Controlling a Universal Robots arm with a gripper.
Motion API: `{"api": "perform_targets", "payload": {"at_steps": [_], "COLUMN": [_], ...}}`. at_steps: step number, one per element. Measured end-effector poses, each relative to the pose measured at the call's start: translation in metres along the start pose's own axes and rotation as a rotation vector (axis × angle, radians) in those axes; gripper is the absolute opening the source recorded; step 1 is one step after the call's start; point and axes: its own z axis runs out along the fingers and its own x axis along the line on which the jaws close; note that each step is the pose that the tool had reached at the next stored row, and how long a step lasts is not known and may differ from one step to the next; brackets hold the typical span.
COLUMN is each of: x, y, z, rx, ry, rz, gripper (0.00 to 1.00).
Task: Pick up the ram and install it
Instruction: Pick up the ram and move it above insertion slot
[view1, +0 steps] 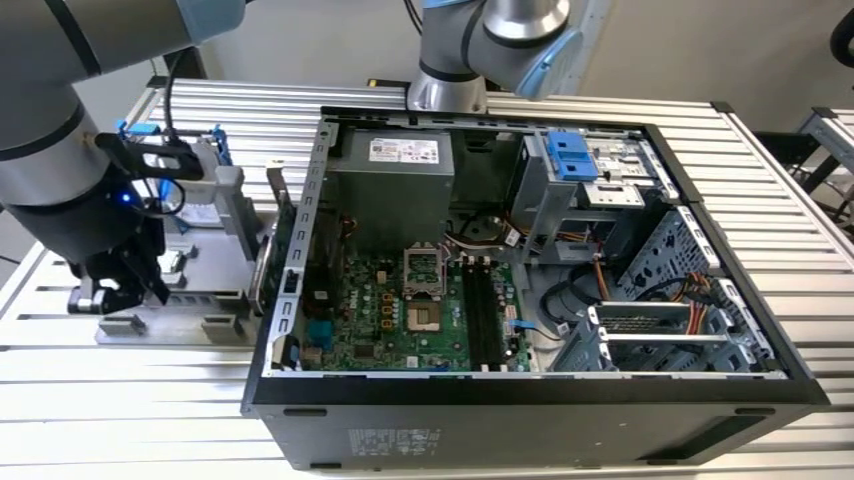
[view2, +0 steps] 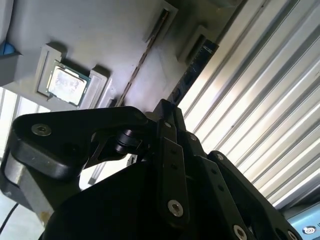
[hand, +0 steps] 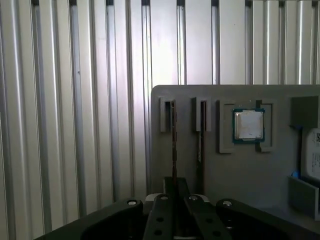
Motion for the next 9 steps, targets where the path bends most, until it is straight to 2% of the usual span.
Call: {"api": "perform_targets", "payload": {"at_steps": [9], "x": [-0.0008], "y": [0.0001], "z": [-0.0151], "rx": [0.0000], "ry": [0.0000], "rz": [0.000], "gripper": [0.00]}}
